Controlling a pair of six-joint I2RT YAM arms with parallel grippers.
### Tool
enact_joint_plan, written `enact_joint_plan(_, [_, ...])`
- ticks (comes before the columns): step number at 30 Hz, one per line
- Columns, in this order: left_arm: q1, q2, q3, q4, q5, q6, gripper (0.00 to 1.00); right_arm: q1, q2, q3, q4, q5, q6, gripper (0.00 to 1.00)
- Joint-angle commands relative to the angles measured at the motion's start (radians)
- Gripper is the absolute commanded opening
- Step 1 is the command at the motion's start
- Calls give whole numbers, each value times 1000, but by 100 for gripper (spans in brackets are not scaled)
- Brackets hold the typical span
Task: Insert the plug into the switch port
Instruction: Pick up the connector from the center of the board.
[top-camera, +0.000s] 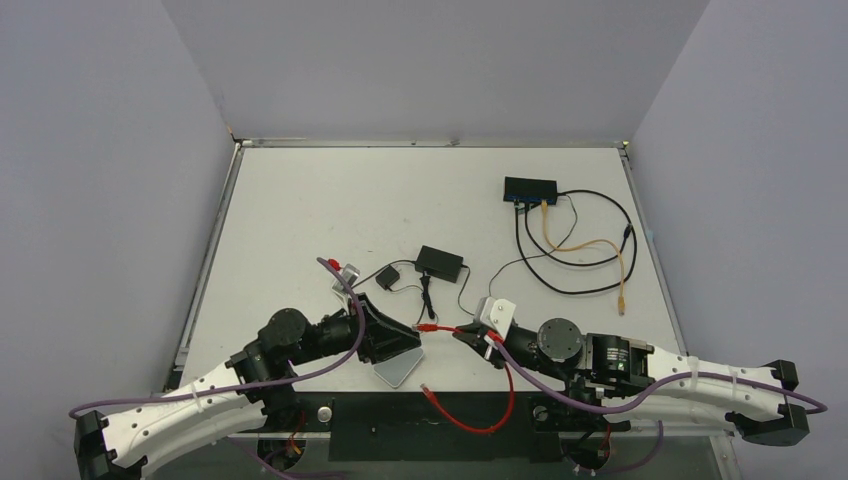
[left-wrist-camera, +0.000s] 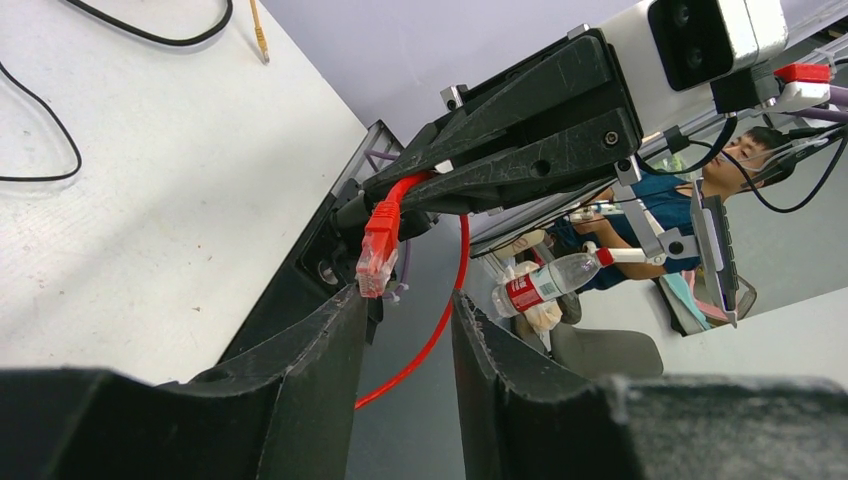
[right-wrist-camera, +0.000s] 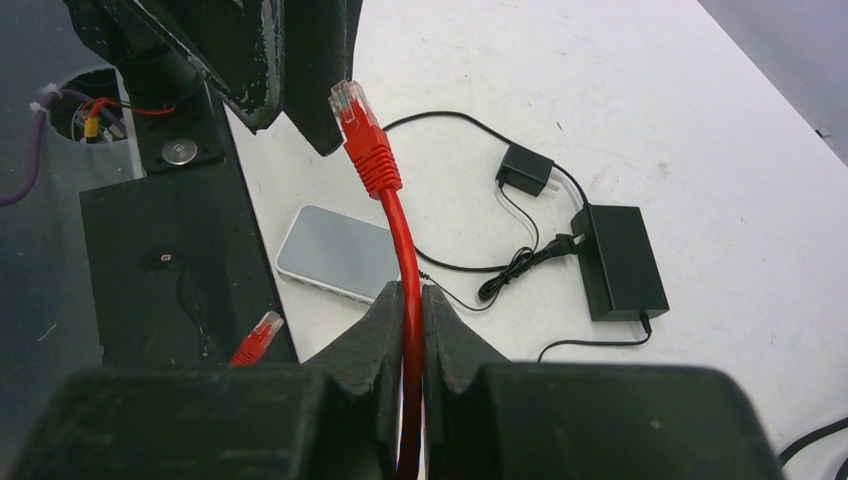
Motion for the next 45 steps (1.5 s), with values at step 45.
enact_joint_plan(45, [44, 17, 10, 71, 53, 2, 17, 9, -48, -60, 82, -79, 38, 0])
